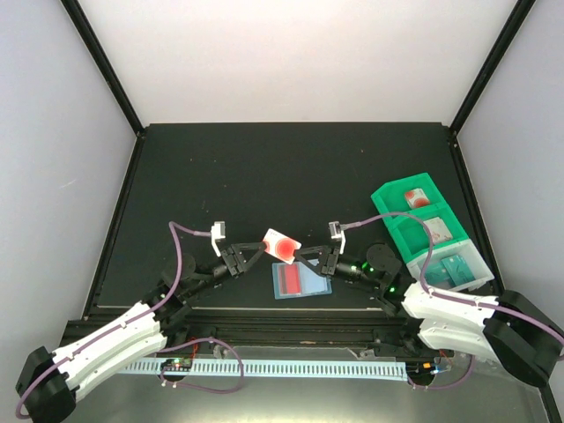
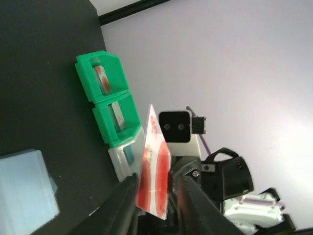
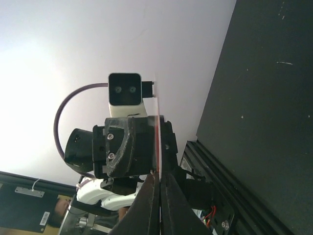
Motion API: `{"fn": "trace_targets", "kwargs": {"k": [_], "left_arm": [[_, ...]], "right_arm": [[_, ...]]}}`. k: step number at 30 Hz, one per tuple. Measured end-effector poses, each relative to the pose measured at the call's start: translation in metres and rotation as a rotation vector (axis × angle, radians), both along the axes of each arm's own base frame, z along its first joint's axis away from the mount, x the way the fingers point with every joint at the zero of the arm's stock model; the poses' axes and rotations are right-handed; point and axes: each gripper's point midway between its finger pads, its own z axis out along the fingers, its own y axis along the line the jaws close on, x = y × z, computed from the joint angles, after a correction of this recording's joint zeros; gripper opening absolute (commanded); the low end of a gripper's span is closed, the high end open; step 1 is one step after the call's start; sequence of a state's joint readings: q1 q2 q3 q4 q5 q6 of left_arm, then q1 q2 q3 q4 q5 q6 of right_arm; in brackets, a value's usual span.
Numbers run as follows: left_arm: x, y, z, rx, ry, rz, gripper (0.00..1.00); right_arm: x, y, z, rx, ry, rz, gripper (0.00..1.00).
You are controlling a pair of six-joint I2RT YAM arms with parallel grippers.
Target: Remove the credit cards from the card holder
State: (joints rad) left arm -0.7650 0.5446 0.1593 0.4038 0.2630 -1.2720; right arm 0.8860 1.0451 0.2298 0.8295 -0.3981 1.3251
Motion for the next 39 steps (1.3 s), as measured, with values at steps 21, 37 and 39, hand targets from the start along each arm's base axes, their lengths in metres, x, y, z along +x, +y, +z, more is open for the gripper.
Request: {"fn": "trace_targets", "kwargs": {"k": [21, 37, 39], "left_arm": [[-0.005, 0.011, -0.028, 0.159, 0.004, 0.022, 0.99], [-0.015, 0.016, -0.011, 0.428, -0.208, -0.046, 0.99], [-0.016, 0.016, -0.012, 0.456, -0.221, -0.06, 0.99]], "right_arm": [[0.038, -0.046, 0.024, -0.157, -0.128, -0.218, 0.01], [0.141, -0.16, 0.005, -0.436, 0.005, -0.528, 0.01], [0.149, -0.178, -0.009, -0.472, 0.052, -0.562, 0.01]]}}
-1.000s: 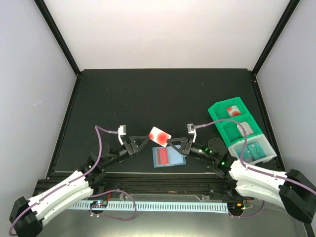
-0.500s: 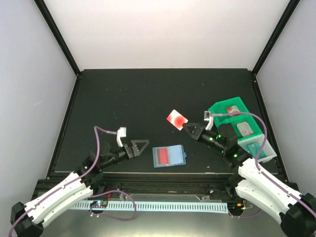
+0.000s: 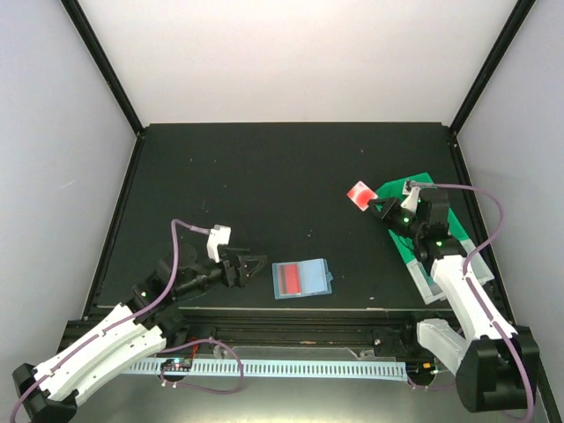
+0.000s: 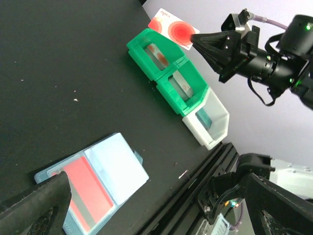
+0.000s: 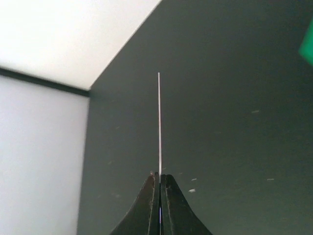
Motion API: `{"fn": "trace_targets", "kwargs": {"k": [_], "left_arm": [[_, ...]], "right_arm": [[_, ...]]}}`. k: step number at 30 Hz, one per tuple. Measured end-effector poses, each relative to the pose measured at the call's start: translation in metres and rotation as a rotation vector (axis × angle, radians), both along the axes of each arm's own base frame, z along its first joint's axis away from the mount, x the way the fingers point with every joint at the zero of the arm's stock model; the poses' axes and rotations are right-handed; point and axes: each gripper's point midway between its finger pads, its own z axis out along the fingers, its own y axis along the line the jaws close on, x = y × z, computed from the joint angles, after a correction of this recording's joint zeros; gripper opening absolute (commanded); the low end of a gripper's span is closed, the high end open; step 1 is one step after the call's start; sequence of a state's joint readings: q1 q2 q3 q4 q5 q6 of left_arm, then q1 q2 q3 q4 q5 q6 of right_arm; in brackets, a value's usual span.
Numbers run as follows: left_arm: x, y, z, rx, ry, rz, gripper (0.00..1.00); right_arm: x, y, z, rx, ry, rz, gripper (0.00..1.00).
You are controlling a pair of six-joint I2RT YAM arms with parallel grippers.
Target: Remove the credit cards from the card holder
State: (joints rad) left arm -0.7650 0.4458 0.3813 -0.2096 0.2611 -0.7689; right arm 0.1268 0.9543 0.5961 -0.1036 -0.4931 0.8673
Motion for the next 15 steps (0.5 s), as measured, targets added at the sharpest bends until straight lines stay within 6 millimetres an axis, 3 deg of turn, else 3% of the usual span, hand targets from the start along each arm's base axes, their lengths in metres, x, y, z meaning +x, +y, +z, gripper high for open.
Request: {"fn": "trace_targets", "kwargs": {"k": [7, 15], "left_arm": [[-0.003, 0.001, -0.011, 0.064, -0.009, -0.028, 0.99], [0.002, -0.006, -0.03, 0.168, -0.016, -0.067, 0.99]], "right_arm": [[0.017, -0.07, -0.028, -0.057, 0.118, -0.175, 0.01], [0.025, -0.129, -0.028, -0.111, 0.185, -0.298, 0.01]]}}
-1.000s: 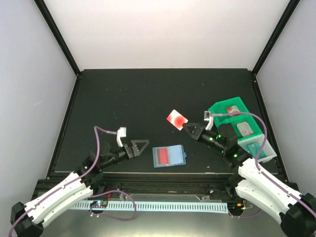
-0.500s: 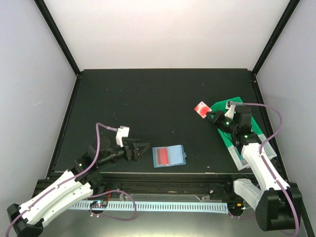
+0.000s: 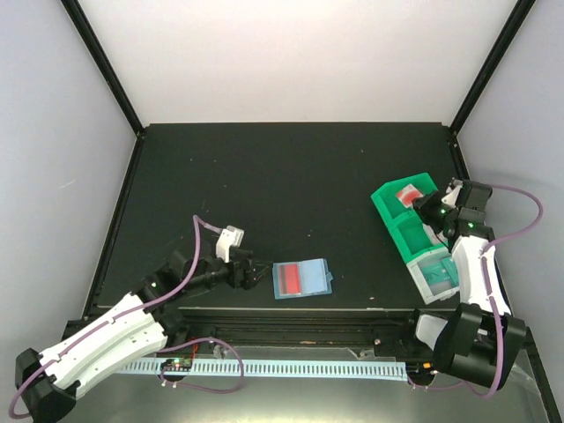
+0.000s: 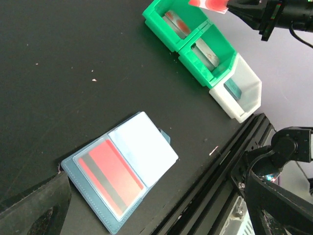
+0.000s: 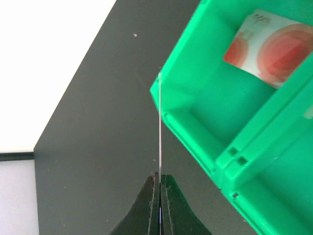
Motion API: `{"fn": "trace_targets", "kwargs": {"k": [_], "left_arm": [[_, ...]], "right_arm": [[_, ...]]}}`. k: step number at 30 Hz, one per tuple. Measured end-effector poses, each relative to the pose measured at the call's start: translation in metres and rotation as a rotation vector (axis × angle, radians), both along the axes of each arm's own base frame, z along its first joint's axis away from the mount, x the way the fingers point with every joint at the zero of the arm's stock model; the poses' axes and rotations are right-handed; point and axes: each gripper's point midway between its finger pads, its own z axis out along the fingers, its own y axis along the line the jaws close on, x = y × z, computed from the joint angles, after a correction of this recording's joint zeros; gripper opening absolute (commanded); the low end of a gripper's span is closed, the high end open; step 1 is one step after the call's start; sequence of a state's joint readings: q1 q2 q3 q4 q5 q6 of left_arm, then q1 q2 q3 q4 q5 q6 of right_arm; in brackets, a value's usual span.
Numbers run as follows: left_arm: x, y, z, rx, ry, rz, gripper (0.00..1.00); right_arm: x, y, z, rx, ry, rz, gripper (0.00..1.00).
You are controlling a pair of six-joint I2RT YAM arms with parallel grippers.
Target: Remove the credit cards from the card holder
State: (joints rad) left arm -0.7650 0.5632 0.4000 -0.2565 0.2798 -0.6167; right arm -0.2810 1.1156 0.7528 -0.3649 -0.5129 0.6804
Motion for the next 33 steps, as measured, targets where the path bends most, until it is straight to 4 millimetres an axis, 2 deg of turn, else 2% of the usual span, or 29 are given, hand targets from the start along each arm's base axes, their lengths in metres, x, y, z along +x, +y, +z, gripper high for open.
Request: {"fn": "trace_targets", "kwargs": {"k": [4, 9, 16, 27, 33], "left_arm": [[0.003, -0.004, 0.005, 0.039, -0.047, -0.032, 0.99], [0.008, -0.006, 0.016, 0.072, -0.124, -0.058, 0.99], [0.01, -0.007, 0.008, 0.102, -0.121, -0.069, 0.99], [0.019, -0.005, -0.001, 0.135, -0.106, -0.049, 0.99], [0.024, -0.001, -0.002, 0.14, -0.103, -0.026, 0.99]], "right_arm": [[-0.001, -0.013, -0.009, -0.012, 0.054, -0.04, 0.01], [0.011, -0.023, -0.02, -0.016, 0.111, -0.068, 0.01], [0.026, -0.037, -0.048, 0.023, 0.213, -0.103, 0.01], [0.057, -0.056, -0.045, 0.037, 0.219, -0.132, 0.01], [0.064, -0.061, -0.062, 0.052, 0.262, -0.139, 0.01]]}}
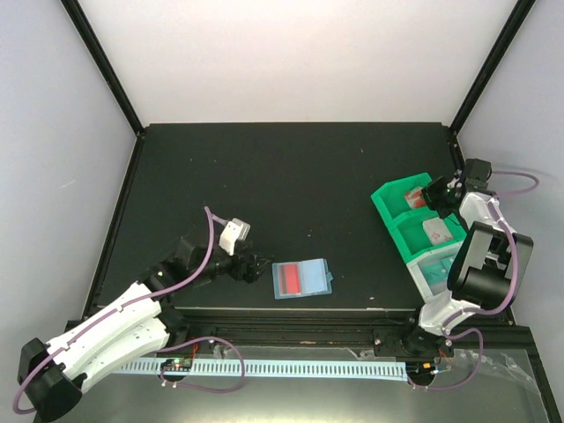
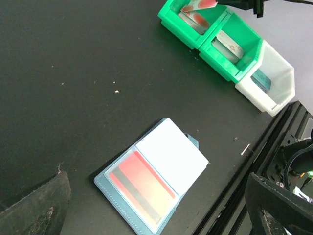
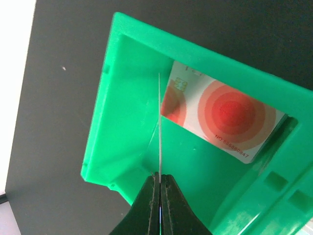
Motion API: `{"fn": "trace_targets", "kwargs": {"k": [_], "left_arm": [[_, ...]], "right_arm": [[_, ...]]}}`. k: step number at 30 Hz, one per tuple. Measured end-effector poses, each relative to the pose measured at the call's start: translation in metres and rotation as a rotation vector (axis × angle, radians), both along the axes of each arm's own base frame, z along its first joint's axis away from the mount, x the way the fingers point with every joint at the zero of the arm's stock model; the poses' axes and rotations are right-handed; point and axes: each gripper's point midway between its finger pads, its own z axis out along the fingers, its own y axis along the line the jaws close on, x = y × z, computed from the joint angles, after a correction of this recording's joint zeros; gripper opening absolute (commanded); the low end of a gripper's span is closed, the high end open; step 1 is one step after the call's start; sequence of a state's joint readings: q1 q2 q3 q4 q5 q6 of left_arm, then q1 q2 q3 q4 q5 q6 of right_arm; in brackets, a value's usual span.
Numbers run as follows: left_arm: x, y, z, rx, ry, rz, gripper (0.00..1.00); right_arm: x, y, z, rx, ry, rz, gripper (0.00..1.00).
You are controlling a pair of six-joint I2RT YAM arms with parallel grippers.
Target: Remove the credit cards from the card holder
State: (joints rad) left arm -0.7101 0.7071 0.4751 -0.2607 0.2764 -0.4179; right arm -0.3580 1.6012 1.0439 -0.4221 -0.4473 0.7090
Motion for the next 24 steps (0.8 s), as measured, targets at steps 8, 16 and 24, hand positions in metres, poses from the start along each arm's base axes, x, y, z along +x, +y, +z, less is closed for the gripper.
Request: {"fn": "trace_targets", "kwargs": {"k": [8, 16, 24], "left_arm": [[0.004, 0.003, -0.002, 0.007, 0.005, 0.019, 0.99], [0.007, 0.005, -0.002, 0.007, 0.005, 0.031, 0.99], [0.008, 0.006, -0.002, 0.007, 0.005, 0.034, 0.99]], "right_arm": [[0.001, -0.007, -0.017, 0.013, 0.035, -0.015, 0.01], [0.007, -0.012, -0.021, 0.025, 0.016, -0.019, 0.01], [0.009, -0.02, -0.019, 0.026, -0.001, -0.035, 0.01]]}}
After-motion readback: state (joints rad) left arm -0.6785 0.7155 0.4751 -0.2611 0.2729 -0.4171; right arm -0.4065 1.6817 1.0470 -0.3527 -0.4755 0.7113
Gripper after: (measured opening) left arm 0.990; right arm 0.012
